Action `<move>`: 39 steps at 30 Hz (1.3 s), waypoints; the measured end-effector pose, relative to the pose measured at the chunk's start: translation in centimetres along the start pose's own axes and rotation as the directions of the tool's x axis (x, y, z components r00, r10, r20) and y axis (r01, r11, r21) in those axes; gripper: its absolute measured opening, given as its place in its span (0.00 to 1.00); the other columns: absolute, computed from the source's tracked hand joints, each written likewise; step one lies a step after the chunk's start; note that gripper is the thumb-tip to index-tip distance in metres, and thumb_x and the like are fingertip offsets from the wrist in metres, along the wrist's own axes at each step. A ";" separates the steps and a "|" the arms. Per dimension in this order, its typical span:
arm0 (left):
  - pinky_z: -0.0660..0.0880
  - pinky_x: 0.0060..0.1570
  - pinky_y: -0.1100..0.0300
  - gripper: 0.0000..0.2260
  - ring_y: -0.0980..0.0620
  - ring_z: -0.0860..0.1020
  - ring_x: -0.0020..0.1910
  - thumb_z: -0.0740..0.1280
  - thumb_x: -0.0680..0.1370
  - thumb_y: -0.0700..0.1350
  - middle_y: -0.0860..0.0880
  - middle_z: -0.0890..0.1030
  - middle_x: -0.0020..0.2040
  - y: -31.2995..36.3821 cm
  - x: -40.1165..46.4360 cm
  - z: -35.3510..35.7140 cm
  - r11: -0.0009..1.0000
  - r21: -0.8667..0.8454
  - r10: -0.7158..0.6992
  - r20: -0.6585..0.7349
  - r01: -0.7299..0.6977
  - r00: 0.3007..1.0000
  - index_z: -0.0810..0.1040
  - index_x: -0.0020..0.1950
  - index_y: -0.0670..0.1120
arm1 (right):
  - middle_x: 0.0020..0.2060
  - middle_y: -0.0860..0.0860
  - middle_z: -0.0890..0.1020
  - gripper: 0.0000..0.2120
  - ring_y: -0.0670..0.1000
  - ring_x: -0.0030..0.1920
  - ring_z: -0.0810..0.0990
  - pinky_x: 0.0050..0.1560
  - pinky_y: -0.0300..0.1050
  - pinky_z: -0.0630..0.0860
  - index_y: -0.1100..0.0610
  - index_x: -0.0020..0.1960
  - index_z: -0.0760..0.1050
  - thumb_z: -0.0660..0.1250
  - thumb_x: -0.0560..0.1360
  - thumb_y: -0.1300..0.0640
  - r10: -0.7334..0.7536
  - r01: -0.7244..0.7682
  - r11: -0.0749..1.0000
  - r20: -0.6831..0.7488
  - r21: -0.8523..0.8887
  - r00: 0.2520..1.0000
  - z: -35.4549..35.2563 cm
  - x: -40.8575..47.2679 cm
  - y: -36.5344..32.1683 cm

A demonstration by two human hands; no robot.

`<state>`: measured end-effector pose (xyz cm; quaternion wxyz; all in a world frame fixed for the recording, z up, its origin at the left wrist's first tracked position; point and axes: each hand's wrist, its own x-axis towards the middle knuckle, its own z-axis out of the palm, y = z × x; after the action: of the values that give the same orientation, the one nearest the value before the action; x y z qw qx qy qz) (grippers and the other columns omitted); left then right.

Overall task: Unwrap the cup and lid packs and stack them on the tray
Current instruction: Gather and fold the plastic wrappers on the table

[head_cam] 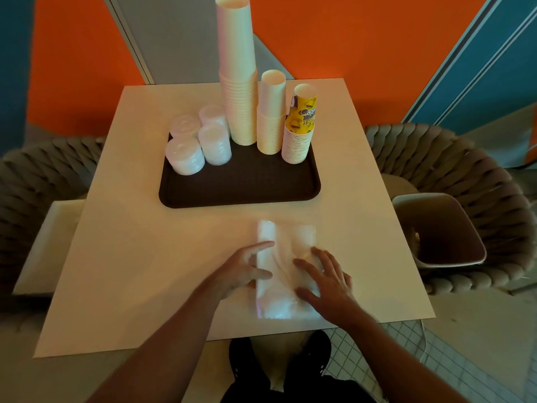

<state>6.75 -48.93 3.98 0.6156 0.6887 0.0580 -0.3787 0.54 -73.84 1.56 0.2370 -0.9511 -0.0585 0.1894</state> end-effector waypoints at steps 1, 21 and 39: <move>0.73 0.67 0.43 0.30 0.46 0.69 0.72 0.75 0.72 0.35 0.52 0.70 0.74 0.3 0.2 0.1 1.000 -0.001 -0.002 0.011 0.002 1.000 0.78 0.64 0.66 | 0.81 0.41 0.45 0.31 0.46 0.80 0.40 0.75 0.59 0.53 0.30 0.77 0.54 0.62 0.78 0.34 0.000 0.000 1.000 0.003 -0.003 1.000 0.0 0.0 -0.1; 0.81 0.52 0.56 0.22 0.52 0.82 0.57 0.74 0.73 0.33 0.56 0.83 0.60 9.1 -6.0 0.3 0.962 -0.099 0.251 -0.063 -0.256 0.966 0.83 0.62 0.54 | 0.55 0.63 0.84 0.18 0.60 0.53 0.85 0.53 0.53 0.83 0.67 0.62 0.79 0.75 0.73 0.62 -0.043 -0.275 0.130 0.283 0.953 0.958 -10.0 3.1 -5.4; 0.82 0.50 0.54 0.40 0.51 0.84 0.55 0.69 0.77 0.32 0.52 0.86 0.54 15.7 -9.3 -2.2 0.850 0.020 0.515 -0.240 -0.526 0.823 0.56 0.78 0.63 | 0.49 0.57 0.87 0.12 0.51 0.48 0.86 0.50 0.42 0.83 0.59 0.51 0.85 0.75 0.68 0.61 -0.160 0.015 0.385 0.050 0.923 0.986 -19.5 4.3 -8.9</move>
<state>9.76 -47.09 21.98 0.6999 0.7039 -0.0501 -0.1102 11.90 -73.46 20.25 0.7277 -0.6428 -0.0096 0.2391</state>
